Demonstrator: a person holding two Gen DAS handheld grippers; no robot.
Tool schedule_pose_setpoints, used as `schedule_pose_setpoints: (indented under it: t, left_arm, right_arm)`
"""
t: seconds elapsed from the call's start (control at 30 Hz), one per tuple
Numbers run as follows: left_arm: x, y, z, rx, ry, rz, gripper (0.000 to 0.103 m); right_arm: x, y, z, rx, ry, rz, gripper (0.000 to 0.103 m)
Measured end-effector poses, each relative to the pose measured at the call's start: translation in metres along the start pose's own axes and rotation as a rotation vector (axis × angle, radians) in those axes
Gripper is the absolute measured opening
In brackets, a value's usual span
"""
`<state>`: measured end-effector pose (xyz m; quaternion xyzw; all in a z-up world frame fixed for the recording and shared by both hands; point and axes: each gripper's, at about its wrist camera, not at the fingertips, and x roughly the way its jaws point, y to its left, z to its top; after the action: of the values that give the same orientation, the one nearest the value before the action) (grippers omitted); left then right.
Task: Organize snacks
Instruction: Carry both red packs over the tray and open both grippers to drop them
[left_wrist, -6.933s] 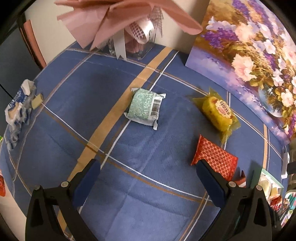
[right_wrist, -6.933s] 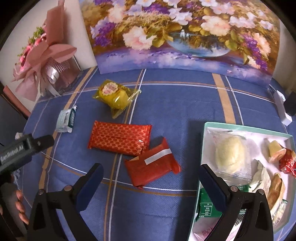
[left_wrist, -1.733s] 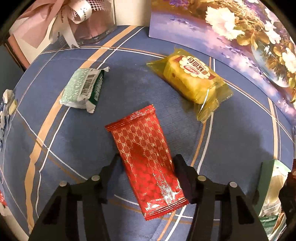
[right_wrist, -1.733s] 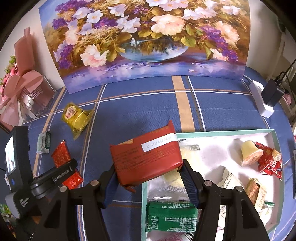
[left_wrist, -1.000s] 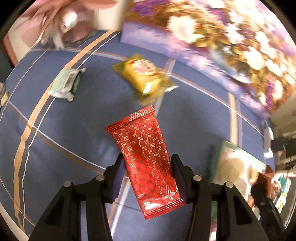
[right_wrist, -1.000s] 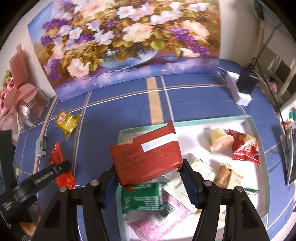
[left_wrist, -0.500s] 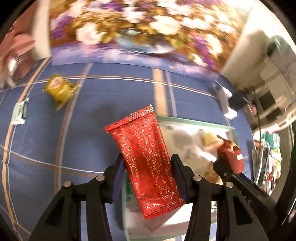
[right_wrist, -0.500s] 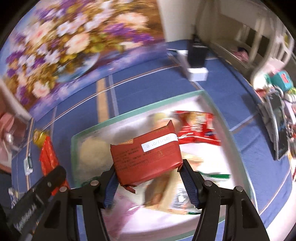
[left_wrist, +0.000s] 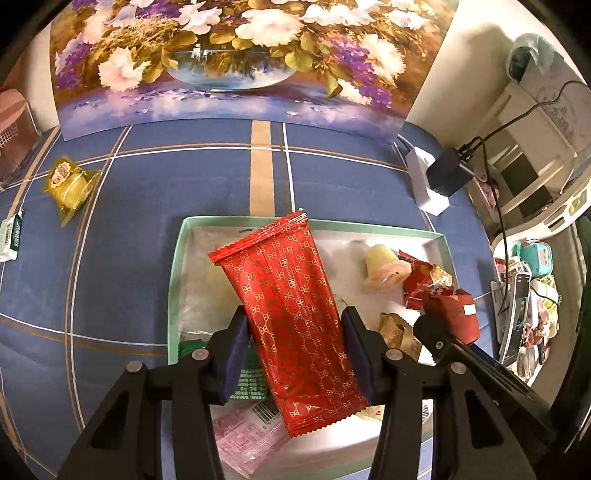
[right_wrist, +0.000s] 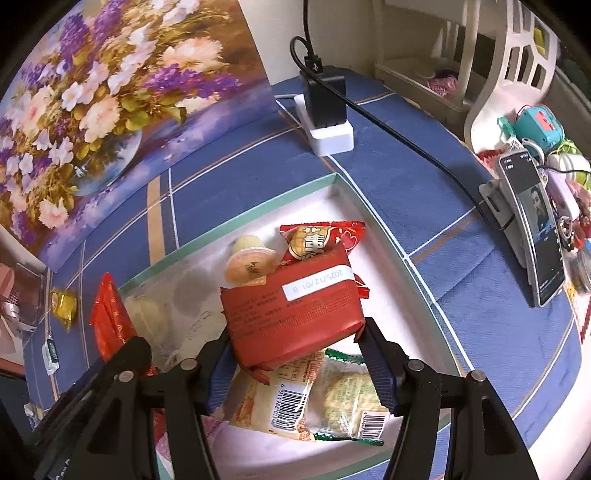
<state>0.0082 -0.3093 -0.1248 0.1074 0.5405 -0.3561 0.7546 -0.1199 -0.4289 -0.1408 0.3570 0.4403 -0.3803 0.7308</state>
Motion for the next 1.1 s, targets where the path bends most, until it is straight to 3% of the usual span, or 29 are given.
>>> schedule_pose_setpoints:
  t: [0.57, 0.83, 1.1]
  left_arm:
    - [-0.009, 0.006, 0.005, -0.045, 0.001, -0.031, 0.052]
    - [-0.011, 0.024, 0.007, -0.085, -0.001, 0.073, 0.057]
    - [-0.011, 0.039, 0.009, -0.101, -0.014, 0.176, 0.059]
  right_arm:
    - [0.002, 0.003, 0.0, -0.021, 0.019, 0.013, 0.066]
    - [0.003, 0.01, 0.0, -0.039, 0.024, 0.028, 0.066]
    - [0.004, 0.014, -0.001, -0.041, 0.023, 0.077, 0.074]
